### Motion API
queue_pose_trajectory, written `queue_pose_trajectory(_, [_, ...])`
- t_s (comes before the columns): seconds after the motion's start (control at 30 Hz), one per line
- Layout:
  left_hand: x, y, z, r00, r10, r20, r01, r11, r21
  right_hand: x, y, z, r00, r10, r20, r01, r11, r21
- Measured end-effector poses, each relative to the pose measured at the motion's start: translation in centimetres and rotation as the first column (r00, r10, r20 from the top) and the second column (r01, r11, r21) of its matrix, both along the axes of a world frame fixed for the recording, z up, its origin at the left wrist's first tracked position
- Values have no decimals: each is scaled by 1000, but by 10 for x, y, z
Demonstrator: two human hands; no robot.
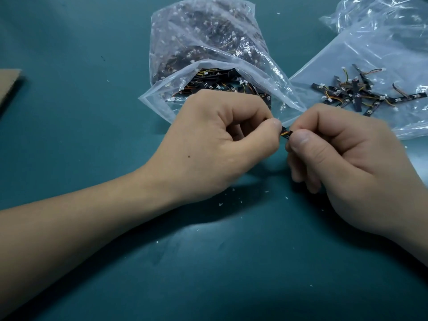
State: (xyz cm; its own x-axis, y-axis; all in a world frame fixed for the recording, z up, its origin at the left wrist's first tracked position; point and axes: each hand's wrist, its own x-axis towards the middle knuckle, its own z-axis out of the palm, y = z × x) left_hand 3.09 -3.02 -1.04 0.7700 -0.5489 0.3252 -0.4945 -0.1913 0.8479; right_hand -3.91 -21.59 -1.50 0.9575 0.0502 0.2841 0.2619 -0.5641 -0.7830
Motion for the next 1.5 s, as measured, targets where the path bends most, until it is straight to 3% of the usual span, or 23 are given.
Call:
queue_pose_trajectory(0.13, [1,1,2,1000,-22,-7,22,1000,14,0,0,0,999,21,-26,-20,999,32])
queue_pose_trajectory(0.37, [2,0,0,1000,15,15,-15,1000,-18,1,1,1,998,57,-21,-58,995,-78])
queue_pose_trajectory(0.63, [3,2,1,997,-78,5,78,997,-26,0,1,0,1000,18,-12,-18,1000,21])
queue_pose_trajectory(0.77, [2,1,0,995,-86,43,87,996,-28,0,0,1,1000,29,-3,-29,1000,-7])
queue_pose_trajectory(1.0, [4,4,2,988,-130,-78,130,991,-13,-2,1,2,997,81,-17,-82,991,-108])
queue_pose_trajectory(1.23, [2,2,3,995,-89,-44,88,995,-38,-2,0,1,995,98,-20,-99,994,-42])
queue_pose_trajectory(1.5, [2,2,3,990,-114,-80,116,993,19,-1,1,4,992,128,5,-126,983,-133])
